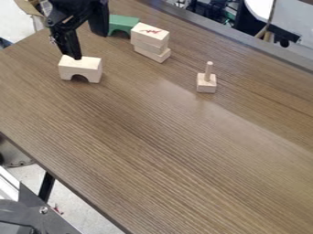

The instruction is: Put the arch on top of the green arch

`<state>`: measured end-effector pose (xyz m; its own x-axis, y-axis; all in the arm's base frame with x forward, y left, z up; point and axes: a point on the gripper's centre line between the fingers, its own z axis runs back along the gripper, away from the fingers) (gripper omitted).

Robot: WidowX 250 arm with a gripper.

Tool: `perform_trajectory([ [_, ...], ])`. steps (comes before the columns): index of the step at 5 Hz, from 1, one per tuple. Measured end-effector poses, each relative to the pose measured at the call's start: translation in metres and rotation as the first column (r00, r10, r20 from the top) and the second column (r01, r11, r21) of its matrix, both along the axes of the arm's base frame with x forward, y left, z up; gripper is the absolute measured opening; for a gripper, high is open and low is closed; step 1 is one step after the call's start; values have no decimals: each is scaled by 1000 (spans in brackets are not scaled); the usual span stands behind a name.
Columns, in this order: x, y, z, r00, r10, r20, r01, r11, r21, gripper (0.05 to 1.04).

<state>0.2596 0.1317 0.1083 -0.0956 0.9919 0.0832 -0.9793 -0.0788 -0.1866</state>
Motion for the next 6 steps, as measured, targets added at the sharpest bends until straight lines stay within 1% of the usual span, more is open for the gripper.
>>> perform_trajectory([
  [1,-1,11,-9,999,42,-24,-43,999,-16,998],
  [2,-6,20,-16,994,88,-70,-89,996,-15,998],
  [3,-9,27,-27,988,122,-99,-124,992,-15,998],
  [4,-5,35,-33,983,160,-84,-163,986,-26,998],
  [6,6,46,-39,968,252,-23,-252,967,-23,998],
])
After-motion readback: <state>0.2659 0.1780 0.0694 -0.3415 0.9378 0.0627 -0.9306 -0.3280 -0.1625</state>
